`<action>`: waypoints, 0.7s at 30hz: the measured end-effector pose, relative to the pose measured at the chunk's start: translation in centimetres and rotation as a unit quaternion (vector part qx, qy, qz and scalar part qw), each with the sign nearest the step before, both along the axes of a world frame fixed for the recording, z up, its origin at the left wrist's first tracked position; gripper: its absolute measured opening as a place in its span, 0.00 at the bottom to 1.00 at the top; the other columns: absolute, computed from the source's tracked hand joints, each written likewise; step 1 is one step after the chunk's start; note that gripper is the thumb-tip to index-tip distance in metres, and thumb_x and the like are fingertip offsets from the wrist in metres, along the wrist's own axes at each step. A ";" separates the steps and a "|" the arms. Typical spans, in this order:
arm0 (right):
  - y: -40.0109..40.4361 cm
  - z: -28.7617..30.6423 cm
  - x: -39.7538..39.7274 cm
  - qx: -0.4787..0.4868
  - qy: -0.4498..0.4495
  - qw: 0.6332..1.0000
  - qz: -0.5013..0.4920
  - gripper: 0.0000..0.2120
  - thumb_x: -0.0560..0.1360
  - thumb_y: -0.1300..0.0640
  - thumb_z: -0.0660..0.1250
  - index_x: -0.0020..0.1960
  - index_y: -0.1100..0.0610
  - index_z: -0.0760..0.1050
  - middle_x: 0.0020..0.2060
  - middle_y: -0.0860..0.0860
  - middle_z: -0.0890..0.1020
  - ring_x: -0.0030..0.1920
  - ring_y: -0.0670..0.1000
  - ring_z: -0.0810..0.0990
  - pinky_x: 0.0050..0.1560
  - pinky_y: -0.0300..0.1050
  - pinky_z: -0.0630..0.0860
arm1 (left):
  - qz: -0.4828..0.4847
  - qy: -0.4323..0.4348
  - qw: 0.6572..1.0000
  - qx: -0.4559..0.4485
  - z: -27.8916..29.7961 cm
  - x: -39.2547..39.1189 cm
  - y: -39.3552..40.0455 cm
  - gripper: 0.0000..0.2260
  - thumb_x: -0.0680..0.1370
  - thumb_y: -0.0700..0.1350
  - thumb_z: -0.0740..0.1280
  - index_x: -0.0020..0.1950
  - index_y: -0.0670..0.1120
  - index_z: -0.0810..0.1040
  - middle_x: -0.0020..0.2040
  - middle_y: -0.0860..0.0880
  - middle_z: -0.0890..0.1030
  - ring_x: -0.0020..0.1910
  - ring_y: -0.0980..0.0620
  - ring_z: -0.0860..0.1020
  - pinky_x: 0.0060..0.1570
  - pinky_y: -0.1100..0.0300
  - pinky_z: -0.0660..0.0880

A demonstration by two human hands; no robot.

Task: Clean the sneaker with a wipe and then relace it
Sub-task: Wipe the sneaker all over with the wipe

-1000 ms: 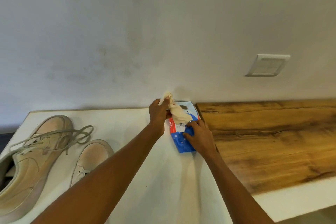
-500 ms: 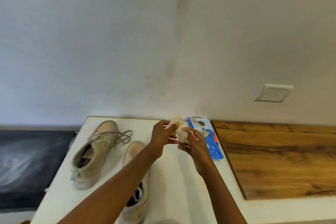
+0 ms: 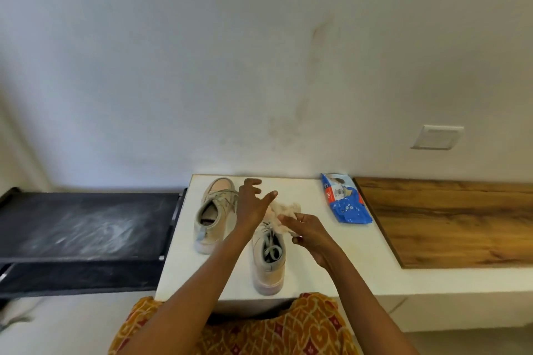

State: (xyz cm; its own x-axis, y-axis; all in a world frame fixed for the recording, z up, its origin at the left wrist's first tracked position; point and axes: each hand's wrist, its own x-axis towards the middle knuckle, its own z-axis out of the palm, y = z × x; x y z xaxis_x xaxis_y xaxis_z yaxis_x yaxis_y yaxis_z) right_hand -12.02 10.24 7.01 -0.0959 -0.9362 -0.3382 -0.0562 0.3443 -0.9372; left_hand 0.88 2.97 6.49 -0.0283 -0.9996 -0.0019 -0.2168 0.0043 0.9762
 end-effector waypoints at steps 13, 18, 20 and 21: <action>-1.0 -1.1 -0.7 -0.135 0.131 0.981 -0.048 0.12 0.70 0.55 0.73 0.50 0.54 0.74 0.49 0.50 0.77 0.50 0.47 0.76 0.45 0.35 0.73 | -0.233 -0.066 0.970 -0.006 -1.7 2.3 0.3 0.10 0.72 0.46 0.73 0.46 0.40 0.81 0.41 0.40 0.81 0.38 0.54 0.75 0.40 0.62 0.72; -1.7 -2.7 -0.6 -0.123 0.010 0.992 0.001 0.14 0.73 0.60 0.70 0.58 0.56 0.77 0.51 0.54 0.82 0.51 0.54 0.81 0.42 0.39 0.79 | -0.232 -0.021 0.972 0.029 -2.2 2.4 0.6 0.07 0.71 0.40 0.73 0.45 0.46 0.77 0.42 0.48 0.79 0.38 0.58 0.76 0.38 0.69 0.74; -2.2 -3.3 -0.2 -0.134 0.014 0.990 -0.046 0.08 0.73 0.62 0.70 0.52 0.58 0.80 0.46 0.55 0.84 0.48 0.56 0.82 0.41 0.40 0.79 | -0.198 -0.015 0.979 0.034 -2.4 2.6 0.8 0.11 0.71 0.40 0.73 0.50 0.47 0.74 0.47 0.49 0.77 0.40 0.58 0.74 0.40 0.67 0.74; -2.6 -3.9 -0.1 -0.136 0.021 0.987 -0.080 0.07 0.73 0.63 0.69 0.50 0.57 0.81 0.45 0.55 0.84 0.47 0.56 0.83 0.41 0.42 0.80 | -0.182 -0.029 0.982 0.030 -2.6 2.9 0.9 0.14 0.71 0.42 0.73 0.54 0.48 0.73 0.50 0.50 0.76 0.42 0.58 0.73 0.42 0.67 0.72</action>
State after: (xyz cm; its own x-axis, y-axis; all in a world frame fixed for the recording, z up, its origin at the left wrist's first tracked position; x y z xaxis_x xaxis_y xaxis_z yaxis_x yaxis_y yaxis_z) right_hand -12.16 7.61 3.16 -0.2577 -0.9637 -0.0692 -0.0620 0.0880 -0.9942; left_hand 3.74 3.88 3.86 -0.3825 -0.9211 -0.0722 -0.2663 0.0351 0.9633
